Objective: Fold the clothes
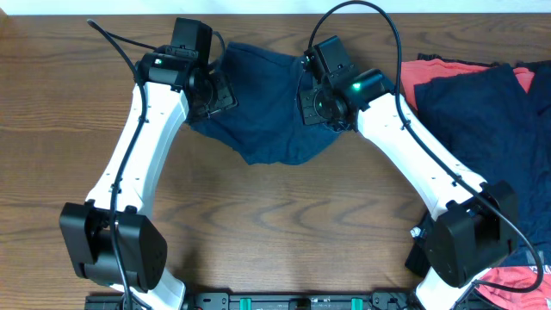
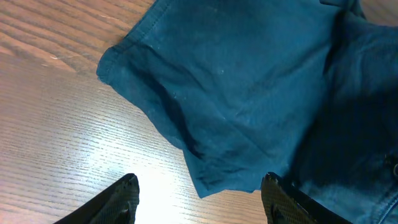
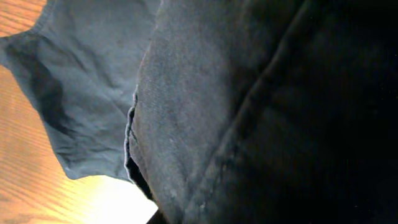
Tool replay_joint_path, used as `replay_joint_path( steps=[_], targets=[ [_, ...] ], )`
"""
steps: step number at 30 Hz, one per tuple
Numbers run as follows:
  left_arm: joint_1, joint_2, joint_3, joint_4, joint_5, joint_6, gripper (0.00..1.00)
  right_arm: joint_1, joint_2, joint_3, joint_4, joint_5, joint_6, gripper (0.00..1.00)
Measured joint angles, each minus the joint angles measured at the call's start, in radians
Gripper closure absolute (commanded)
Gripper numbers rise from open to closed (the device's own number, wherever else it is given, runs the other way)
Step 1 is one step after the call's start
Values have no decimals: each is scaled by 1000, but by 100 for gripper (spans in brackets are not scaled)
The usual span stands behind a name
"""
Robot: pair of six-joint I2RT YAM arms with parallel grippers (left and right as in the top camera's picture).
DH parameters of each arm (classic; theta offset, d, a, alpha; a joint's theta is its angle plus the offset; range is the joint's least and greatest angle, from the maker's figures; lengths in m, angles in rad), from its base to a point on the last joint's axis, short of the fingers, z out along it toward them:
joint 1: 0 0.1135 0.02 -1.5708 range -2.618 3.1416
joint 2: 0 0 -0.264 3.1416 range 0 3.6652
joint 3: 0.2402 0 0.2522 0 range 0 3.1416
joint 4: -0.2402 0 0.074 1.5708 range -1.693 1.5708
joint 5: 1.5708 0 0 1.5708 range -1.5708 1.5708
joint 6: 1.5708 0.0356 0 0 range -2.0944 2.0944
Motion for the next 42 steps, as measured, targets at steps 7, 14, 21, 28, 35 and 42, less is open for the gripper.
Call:
replay_joint_path(
  steps=[7,14,21,28,35,42],
  targets=[
    [0,9,0,5,0,0,35,0,1,1,-4,19,0,99],
    [0,84,0,18,0,0,35,0,4,43,-51,60,0,99],
    [-4,145,0,41,0,1,35,0,4,93,-97,121,-4,99],
    [-26,177,0,52,0,7,35,-13,4,98,-153,185,-3,99],
    [-37,177,0,61,1,15,35,-122,4,100,-191,187,-2,99],
    [-37,177,0,60,1,16,35,-244,4,110,-219,207,-5,99]
  ],
)
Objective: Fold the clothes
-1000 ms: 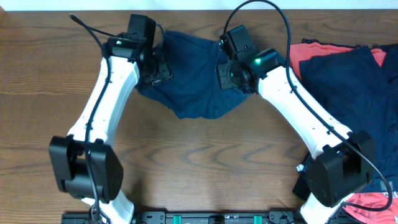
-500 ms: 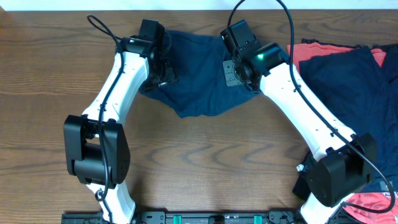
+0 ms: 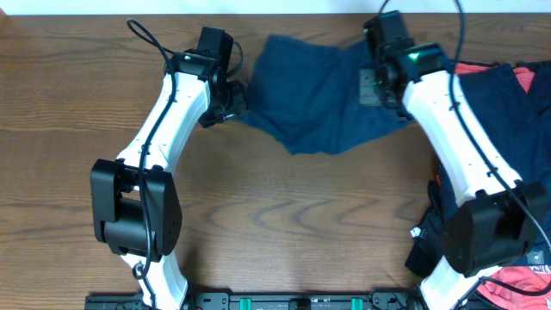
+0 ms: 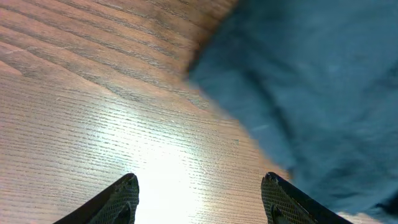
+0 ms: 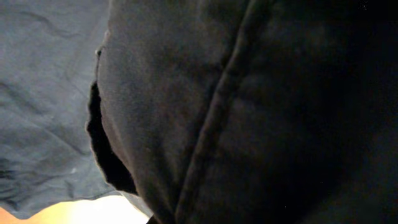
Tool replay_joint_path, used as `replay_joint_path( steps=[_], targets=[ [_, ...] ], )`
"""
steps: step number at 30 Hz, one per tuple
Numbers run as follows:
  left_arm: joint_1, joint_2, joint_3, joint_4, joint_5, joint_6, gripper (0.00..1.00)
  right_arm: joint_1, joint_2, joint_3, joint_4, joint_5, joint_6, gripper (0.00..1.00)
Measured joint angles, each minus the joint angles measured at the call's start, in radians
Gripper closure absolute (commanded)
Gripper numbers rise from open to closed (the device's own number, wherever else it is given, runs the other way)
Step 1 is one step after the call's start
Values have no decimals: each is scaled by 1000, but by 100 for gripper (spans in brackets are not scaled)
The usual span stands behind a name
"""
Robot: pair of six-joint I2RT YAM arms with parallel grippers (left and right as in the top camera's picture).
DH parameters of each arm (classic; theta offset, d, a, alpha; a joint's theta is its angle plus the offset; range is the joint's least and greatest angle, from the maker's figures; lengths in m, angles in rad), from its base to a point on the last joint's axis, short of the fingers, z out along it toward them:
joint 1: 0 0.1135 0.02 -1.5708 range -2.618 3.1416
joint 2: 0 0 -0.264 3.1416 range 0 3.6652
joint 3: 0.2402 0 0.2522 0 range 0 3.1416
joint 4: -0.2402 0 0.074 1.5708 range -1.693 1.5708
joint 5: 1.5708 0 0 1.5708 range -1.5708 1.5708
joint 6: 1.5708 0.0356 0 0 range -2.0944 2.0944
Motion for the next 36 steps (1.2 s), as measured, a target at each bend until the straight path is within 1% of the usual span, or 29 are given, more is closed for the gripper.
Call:
replay_joint_path(
  steps=[4,8,14,19,24,28,31,34,35,36],
  targets=[
    [0,0,0,0,0,0,35,-36,0,5,-1,15,-24,99],
    [0,0,0,1,0,0,35,-27,0,43,-8,18,-59,99],
    [0,0,0,1,0,0,35,55,0,132,30,18,-101,99],
    [0,0,0,1,0,0,35,144,0,139,103,13,-126,99],
    [0,0,0,1,0,0,34,178,1,139,111,3,-124,99],
    [0,0,0,1,0,0,34,153,3,139,69,-1,-78,99],
    [0,0,0,11,0,0,33,98,7,140,-13,-13,-40,99],
    [-7,3,0,32,1,1,29,43,11,140,-87,-17,-10,99],
    [-12,8,0,39,4,2,25,27,13,140,-110,-17,1,99],
    [-18,15,0,46,9,2,22,11,13,140,-139,-16,13,99]
  ],
)
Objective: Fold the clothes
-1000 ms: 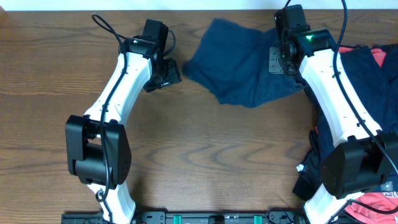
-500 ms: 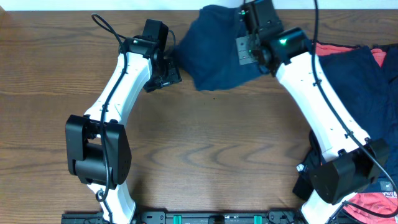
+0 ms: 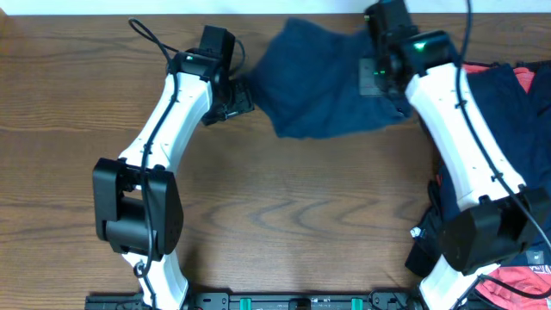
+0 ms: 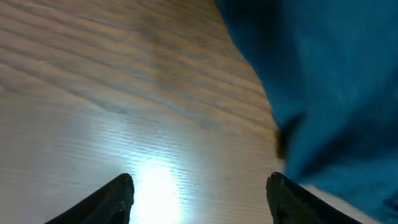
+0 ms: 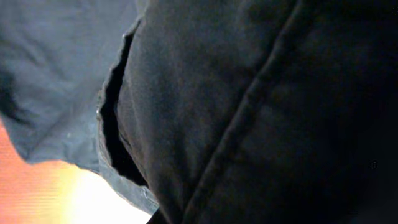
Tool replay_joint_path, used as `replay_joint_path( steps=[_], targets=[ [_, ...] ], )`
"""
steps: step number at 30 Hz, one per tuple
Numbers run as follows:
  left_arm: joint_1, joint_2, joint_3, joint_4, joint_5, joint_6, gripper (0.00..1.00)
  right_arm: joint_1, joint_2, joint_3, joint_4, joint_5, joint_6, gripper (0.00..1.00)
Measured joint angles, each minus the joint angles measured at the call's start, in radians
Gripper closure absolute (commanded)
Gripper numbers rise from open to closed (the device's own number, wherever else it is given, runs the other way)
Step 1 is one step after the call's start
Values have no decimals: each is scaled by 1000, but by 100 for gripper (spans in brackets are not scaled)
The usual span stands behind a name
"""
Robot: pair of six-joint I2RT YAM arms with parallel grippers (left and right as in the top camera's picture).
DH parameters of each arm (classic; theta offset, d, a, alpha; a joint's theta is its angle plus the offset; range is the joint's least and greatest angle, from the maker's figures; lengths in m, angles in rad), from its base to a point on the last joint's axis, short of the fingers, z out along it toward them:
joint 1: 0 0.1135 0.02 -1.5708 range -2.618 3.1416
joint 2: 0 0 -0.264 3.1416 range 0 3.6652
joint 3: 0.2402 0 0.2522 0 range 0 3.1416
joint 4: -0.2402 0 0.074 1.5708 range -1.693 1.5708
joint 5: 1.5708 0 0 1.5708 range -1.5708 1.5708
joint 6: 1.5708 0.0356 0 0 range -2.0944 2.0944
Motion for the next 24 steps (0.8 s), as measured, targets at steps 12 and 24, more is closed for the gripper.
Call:
replay_joint_path(
  steps=[12,24],
  targets=[
    [-175,215,-2,221,158,-12,12,-17,1,0,-93,-36,77,99],
    [-220,262,8,417,182,-122,14,-11,3,0,-94,-82,76,99]
  ],
)
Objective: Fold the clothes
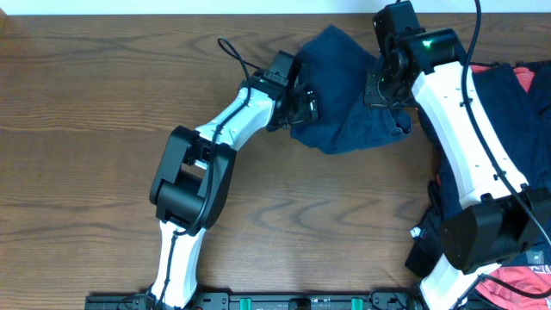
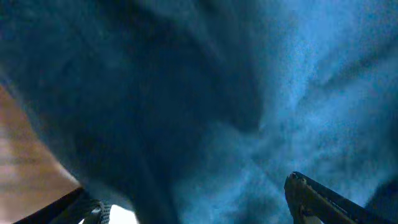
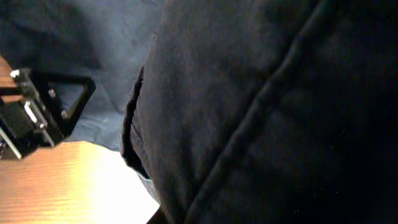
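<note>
A navy garment (image 1: 344, 95) lies bunched at the far middle of the table. My right gripper (image 1: 385, 84) is shut on its right part, and dark cloth (image 3: 261, 112) fills the right wrist view and hides the fingers. My left gripper (image 1: 303, 105) sits at the garment's left edge. It is open (image 2: 196, 202), its fingertips (image 2: 305, 190) spread wide over the blue cloth (image 2: 236, 93). The left arm shows in the right wrist view at the lower left.
A heap of red and navy clothes (image 1: 504, 82) lies at the right edge, just beyond the right arm. More dark and red cloth (image 1: 516, 280) sits at the near right corner. The table's far edge runs just behind the garment.
My left gripper was open over bare wood left of the garment and is now further right, over its cloth. The garment is more bunched toward the right. The right gripper has kept its hold.
First the garment lay spread mid-table between both grippers, the right one shut on its right side. Then it sat further back and right, still in the right gripper, with the left gripper open beside its left corner. Now the left gripper is over the cloth.
</note>
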Tool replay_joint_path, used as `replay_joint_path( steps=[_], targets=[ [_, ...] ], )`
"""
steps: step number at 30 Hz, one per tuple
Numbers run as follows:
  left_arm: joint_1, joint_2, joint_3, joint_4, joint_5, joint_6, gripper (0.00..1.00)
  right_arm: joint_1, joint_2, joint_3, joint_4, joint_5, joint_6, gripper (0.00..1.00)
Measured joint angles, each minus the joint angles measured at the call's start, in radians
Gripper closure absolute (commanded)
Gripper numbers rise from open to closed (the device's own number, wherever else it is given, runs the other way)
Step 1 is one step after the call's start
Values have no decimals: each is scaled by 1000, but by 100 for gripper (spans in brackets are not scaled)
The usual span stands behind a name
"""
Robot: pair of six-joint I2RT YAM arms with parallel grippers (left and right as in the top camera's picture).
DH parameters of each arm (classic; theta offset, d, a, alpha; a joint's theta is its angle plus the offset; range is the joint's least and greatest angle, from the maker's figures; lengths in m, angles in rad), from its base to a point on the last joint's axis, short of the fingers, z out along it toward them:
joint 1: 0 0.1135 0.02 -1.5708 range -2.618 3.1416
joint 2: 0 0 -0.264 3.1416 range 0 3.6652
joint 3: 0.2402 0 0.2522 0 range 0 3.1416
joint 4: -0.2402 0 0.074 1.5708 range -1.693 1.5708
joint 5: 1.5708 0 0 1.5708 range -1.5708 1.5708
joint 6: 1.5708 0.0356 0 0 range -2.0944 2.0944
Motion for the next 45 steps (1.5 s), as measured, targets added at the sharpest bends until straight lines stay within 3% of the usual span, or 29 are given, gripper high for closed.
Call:
replay_joint_path(
  steps=[1,2,4,5,11,15,16,28,29,31,33,35,36,38,40,41,45],
  targets=[
    [2,5,6,1,1,-11,25,0,0,0,0,-3,0,99],
    [2,10,10,6,-3,-20,43,0,0,0,0,-3,0,99],
    [4,26,16,16,-3,-33,90,0,0,0,0,-5,0,99],
    [6,34,19,21,-3,-36,94,0,0,0,0,-5,0,99],
    [13,56,21,50,18,-47,94,0,0,0,1,-6,0,99],
    [28,58,21,45,41,-55,94,-1,0,0,2,-6,-2,91],
    [33,58,21,39,47,-56,94,-2,0,0,6,-6,-3,96],
    [179,35,37,-234,88,-42,94,-135,29,0,203,-135,-5,99],
    [179,32,37,-260,80,-39,94,-146,43,0,206,-154,-5,94],
    [168,23,36,-315,56,-35,94,-159,69,0,211,-179,-3,56],
    [160,15,35,-358,26,-34,94,-168,93,0,218,-184,-9,46],
    [159,8,29,-392,6,-32,94,-171,101,0,221,-182,-9,18],
    [159,2,24,-411,-6,-33,94,-171,107,0,225,-181,-14,15],
    [156,-8,18,-449,-22,-33,94,-169,117,0,245,-174,-16,21],
    [154,-15,14,-489,-36,-36,94,-169,124,0,276,-166,-26,45],
    [152,-19,12,-512,-40,-36,94,-169,126,0,288,-164,-29,52],
    [141,-26,9,-566,-53,-40,94,-175,127,2,284,-176,-32,68]
  ],
)
